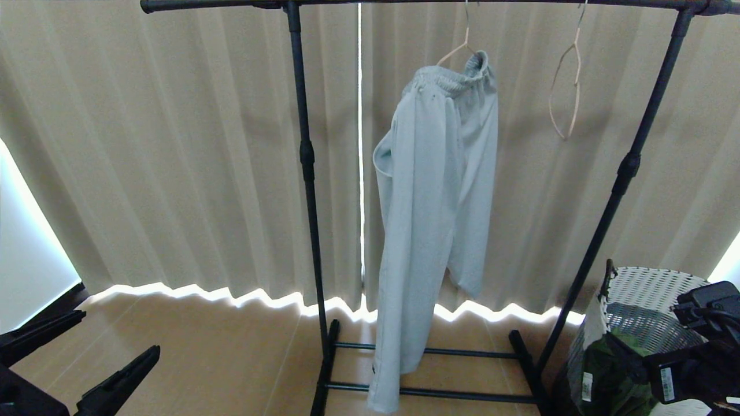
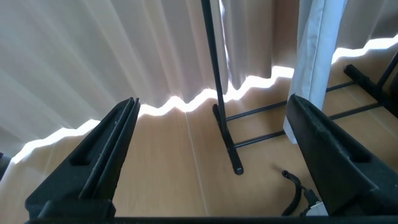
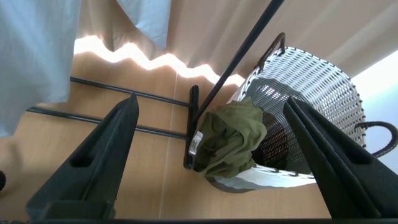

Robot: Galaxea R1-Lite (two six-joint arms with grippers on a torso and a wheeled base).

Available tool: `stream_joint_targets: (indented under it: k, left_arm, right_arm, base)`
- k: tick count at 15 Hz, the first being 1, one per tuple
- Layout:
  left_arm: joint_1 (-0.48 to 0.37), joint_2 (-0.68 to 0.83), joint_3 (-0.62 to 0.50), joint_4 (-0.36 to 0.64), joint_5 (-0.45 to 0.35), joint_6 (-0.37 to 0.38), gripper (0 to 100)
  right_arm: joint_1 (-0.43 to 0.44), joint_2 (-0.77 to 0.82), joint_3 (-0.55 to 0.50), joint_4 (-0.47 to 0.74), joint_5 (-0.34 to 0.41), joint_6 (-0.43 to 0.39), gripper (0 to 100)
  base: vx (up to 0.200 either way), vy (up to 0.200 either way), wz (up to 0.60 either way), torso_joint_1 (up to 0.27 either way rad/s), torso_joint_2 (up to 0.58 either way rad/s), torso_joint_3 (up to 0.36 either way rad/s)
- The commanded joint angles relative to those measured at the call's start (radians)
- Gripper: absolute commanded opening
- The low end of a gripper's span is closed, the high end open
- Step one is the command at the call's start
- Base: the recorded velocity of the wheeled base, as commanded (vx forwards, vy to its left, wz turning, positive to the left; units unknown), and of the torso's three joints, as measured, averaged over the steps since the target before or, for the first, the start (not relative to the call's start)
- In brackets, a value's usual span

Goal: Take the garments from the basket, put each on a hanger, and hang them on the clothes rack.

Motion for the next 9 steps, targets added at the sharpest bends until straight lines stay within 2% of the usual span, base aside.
stream_joint_targets:
  k: [1,9]
  left_arm:
    - [0.0,0.0,0.001,-0.001,0.0,0.0,100]
    - [0.0,0.0,0.002,-0.001,0.002,0.001,100]
  right_arm:
    - [0.001,0.001,0.0,-0.001,0.0,0.0,100]
    - [0.001,0.001,0.0,-0.001,0.0,0.0,100]
  base:
    - [0.2,-0.2,0.0,0.002,0.0,0.002]
    - [0.2,-0.2,0.0,0.001,0.0,0.004]
